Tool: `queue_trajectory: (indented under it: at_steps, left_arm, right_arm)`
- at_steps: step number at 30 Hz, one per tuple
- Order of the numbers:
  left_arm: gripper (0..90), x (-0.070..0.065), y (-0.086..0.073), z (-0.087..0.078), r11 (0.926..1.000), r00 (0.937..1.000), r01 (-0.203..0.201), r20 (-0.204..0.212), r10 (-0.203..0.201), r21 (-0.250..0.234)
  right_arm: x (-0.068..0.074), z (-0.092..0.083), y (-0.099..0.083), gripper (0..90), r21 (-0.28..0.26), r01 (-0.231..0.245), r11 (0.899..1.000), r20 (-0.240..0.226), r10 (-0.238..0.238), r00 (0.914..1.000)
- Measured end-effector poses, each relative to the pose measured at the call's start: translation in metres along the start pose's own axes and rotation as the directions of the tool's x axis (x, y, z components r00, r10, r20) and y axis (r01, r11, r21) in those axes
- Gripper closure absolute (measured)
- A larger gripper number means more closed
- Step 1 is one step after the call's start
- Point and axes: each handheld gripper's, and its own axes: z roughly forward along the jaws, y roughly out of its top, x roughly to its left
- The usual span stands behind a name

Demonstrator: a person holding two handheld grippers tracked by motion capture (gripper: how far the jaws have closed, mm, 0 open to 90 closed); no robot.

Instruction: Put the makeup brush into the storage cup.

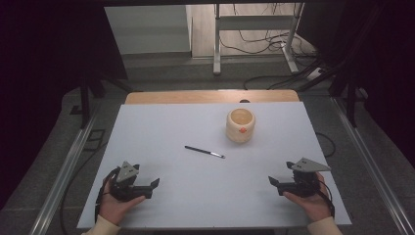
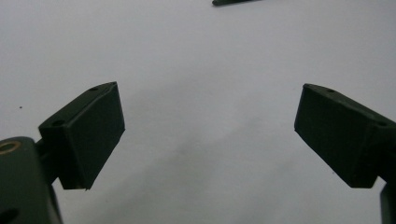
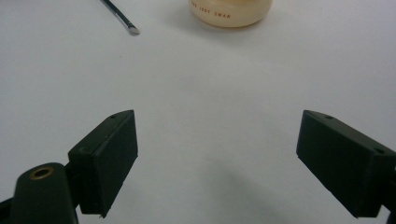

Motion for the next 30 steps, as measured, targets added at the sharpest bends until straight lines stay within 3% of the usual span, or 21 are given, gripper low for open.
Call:
queue_trajectory:
  at_steps: [13, 23, 30]
  left_arm:
    - [9.8, -0.003, 0.004, 0.002, 0.9998, 0.9994, -0.018, 0.029, 0.018, -0.001]
    - [9.3, -0.003, 0.005, -0.001, 0.9999, 0.9995, -0.01, 0.031, 0.01, -0.01]
    - [9.2, -0.003, 0.005, 0.001, 0.9999, 0.9992, -0.01, 0.038, 0.011, -0.007]
  right_arm:
    - [0.002, -0.002, 0.015, 8.8, -0.006, 0.002, 1.0, -0.033, -0.003, 0.9995]
    - [0.014, -0.001, 0.037, 8.3, -0.011, 0.057, 0.998, -0.07, -0.057, 0.9959]
    - [0.014, 0.001, 0.043, 8.7, -0.015, 0.061, 0.998, -0.082, -0.062, 0.9948]
